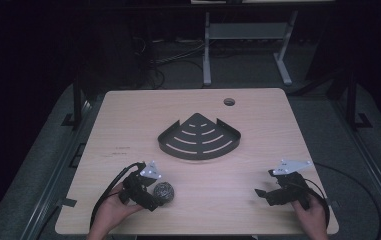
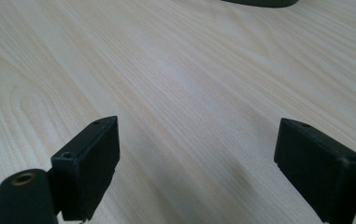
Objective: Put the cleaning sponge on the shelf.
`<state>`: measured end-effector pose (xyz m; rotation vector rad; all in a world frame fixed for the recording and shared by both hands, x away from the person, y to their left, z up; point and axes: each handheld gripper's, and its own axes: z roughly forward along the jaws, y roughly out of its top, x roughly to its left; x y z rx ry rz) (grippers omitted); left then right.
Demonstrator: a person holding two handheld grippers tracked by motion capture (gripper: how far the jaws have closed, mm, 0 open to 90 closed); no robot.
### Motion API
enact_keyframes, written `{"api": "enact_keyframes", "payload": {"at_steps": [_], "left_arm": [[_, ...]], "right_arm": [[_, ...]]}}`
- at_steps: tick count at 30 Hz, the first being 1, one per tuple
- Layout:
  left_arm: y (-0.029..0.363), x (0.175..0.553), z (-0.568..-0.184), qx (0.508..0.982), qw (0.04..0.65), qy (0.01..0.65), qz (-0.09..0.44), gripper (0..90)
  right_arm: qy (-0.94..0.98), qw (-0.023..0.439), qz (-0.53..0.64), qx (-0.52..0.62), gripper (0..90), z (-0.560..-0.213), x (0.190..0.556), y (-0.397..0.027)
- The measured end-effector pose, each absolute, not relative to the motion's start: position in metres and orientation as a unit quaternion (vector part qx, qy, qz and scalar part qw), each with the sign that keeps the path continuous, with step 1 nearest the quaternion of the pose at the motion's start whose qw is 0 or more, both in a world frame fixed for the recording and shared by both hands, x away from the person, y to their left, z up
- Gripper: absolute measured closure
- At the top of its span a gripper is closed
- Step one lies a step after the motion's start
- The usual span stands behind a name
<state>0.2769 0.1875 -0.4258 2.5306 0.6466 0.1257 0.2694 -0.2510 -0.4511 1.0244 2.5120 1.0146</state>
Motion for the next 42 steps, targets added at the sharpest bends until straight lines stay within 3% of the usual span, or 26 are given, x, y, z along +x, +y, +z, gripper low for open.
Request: {"api": "enact_keyframes", "payload": {"at_steps": [22,42], "left_arm": [[0.179,0.281,-0.438,0.937,0.247,0.243,0.036,18.3],[0.174,0.286,-0.441,0.941,0.232,0.244,0.027,30.3]], "right_arm": [[0.861,0.122,0.348,0.351,13.8,-0.451,0.27,-0.249],[0.861,0.122,0.347,0.35,13.9,-0.451,0.27,-0.25]]}}
